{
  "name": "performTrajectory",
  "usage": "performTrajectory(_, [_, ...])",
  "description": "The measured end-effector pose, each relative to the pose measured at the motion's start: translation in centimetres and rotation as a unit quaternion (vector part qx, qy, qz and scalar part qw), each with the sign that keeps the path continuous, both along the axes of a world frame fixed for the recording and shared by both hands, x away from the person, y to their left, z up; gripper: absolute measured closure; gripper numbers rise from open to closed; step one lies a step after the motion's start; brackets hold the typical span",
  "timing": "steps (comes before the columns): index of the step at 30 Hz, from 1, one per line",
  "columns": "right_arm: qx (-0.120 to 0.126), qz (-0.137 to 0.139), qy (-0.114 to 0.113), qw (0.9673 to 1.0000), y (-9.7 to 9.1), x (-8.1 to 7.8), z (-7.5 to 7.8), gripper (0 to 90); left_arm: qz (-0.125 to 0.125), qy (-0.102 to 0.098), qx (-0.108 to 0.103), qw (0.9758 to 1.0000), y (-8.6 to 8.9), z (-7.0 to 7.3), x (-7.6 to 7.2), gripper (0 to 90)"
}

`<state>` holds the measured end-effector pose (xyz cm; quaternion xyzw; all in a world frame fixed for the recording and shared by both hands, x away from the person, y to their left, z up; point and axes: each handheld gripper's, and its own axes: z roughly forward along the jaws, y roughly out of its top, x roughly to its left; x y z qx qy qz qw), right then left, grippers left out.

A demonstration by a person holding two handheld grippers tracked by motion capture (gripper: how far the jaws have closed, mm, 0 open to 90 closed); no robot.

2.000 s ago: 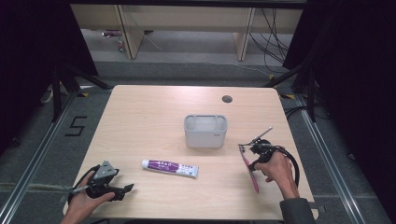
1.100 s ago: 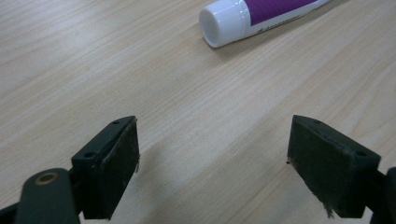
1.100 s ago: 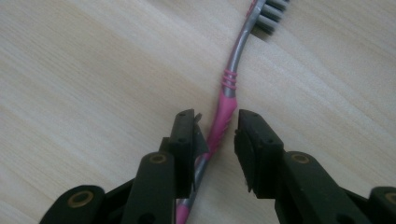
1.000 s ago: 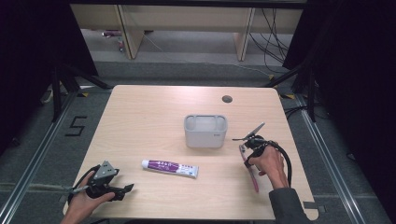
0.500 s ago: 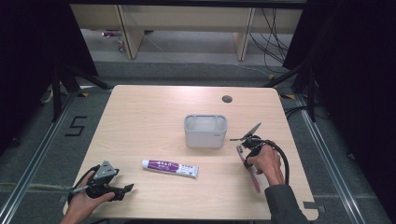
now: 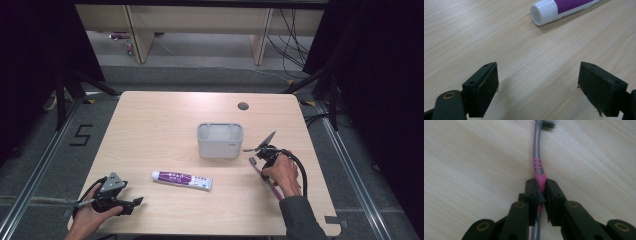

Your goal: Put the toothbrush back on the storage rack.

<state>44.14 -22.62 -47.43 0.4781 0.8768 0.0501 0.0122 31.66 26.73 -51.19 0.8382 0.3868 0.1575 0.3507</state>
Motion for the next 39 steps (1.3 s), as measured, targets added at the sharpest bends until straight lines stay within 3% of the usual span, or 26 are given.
performTrajectory(5, [-0.015,-0.017,0.013,0.9997,0.6,-0.1,0.2,81.6,0.000,-0.001,0.002,1.0000,0.0,0.0,0.0,16.3])
performTrajectory(6, [-0.014,-0.019,0.015,0.9996,0.6,-0.1,0.3,81.7,0.006,-0.005,-0.007,0.9999,-0.1,0.0,-0.1,16.3])
performTrajectory(8, [-0.013,0.000,0.004,0.9999,0.3,0.1,0.1,81.7,0.006,-0.005,-0.008,0.9999,-0.1,-0.1,-0.1,16.3])
performTrajectory(9, [-0.009,-0.009,0.008,0.9999,0.3,0.0,0.2,81.7,0.001,-0.004,0.000,1.0000,0.0,0.0,0.0,16.3])
performTrajectory(12, [0.013,0.000,-0.010,0.9999,-0.5,0.1,0.6,81.8,0.000,0.001,0.002,1.0000,0.0,0.0,0.0,16.3])
performTrajectory(13, [0.017,-0.017,-0.005,0.9997,-0.5,0.0,1.1,81.8,0.003,-0.003,-0.001,1.0000,0.0,0.0,0.0,16.3])
performTrajectory(16, [0.041,-0.021,-0.023,0.9987,-1.3,-0.2,2.5,81.8,0.001,0.002,0.002,1.0000,0.0,0.0,0.0,16.4])
performTrajectory(17, [0.052,-0.018,-0.030,0.9980,-1.6,-0.3,2.8,81.8,0.001,0.002,0.002,1.0000,0.0,0.0,0.0,16.3])
performTrajectory(18, [0.056,-0.036,-0.037,0.9971,-1.7,-0.4,3.2,81.9,0.001,0.001,0.002,1.0000,0.0,0.0,0.0,16.3])
performTrajectory(19, [0.063,-0.031,-0.047,0.9964,-2.1,-0.4,3.6,81.9,0.001,0.002,0.002,1.0000,0.0,0.0,0.0,16.4])
performTrajectory(21, [0.071,-0.036,-0.048,0.9957,-2.3,-0.5,4.0,81.8,0.001,0.001,0.002,1.0000,0.0,0.0,0.0,16.4])
performTrajectory(22, [0.083,-0.042,-0.060,0.9939,-2.5,-0.6,4.4,81.8,0.001,0.002,0.002,1.0000,0.0,0.0,0.0,16.4])
performTrajectory(23, [0.098,-0.034,-0.081,0.9913,-2.8,-0.6,4.7,81.8,0.001,0.001,0.002,1.0000,0.0,0.0,0.0,16.4])
performTrajectory(24, [0.124,-0.035,-0.115,0.9849,-3.3,-0.8,5.5,81.8,0.003,-0.001,0.001,1.0000,0.0,-0.1,0.0,16.3])
performTrajectory(25, [0.139,-0.038,-0.130,0.9810,-3.4,-0.9,5.9,81.8,0.003,0.000,0.001,1.0000,0.0,0.0,0.0,16.3])
performTrajectory(26, [0.139,-0.038,-0.130,0.9810,-3.4,-0.9,5.9,81.8,0.003,0.000,0.001,1.0000,0.0,0.0,0.0,16.3])
performTrajectory(27, [0.170,-0.027,-0.172,0.9699,-3.9,-1.1,6.6,81.8,0.002,0.000,0.002,1.0000,0.0,0.0,0.0,16.3])
performTrajectory(28, [0.171,-0.027,-0.183,0.9677,-4.0,-1.2,6.8,81.8,0.002,0.000,0.002,1.0000,0.0,0.0,0.0,16.3])
performTrajectory(29, [0.171,-0.027,-0.183,0.9677,-4.0,-1.2,6.8,81.8,0.001,0.001,0.003,1.0000,0.0,0.0,0.0,16.3])
performTrajectory(32, [0.198,-0.035,-0.221,0.9544,-3.9,-1.7,7.3,81.8,0.006,0.001,-0.002,1.0000,-0.1,-0.1,-0.1,16.3])
performTrajectory(33, [0.200,-0.028,-0.222,0.9540,-4.0,-1.8,7.6,81.8,0.003,0.000,0.001,1.0000,0.0,0.0,0.0,16.3])
performTrajectory(35, [0.213,-0.022,-0.255,0.9430,-4.1,-1.8,7.8,81.8,0.007,-0.003,-0.005,1.0000,-0.1,-0.1,0.0,16.4])
performTrajectory(36, [0.214,-0.011,-0.268,0.9394,-4.2,-1.8,7.9,81.8,0.006,-0.002,-0.004,1.0000,0.0,-0.1,0.0,16.3])
performTrajectory(38, [0.212,-0.017,-0.266,0.9402,-4.2,-2.0,8.3,81.8,0.002,-0.002,0.001,1.0000,0.0,-0.1,0.0,16.3])
performTrajectory(39, [0.231,-0.007,-0.288,0.9293,-4.0,-2.1,8.4,81.8,0.002,-0.002,0.001,1.0000,0.0,-0.1,0.0,16.3])
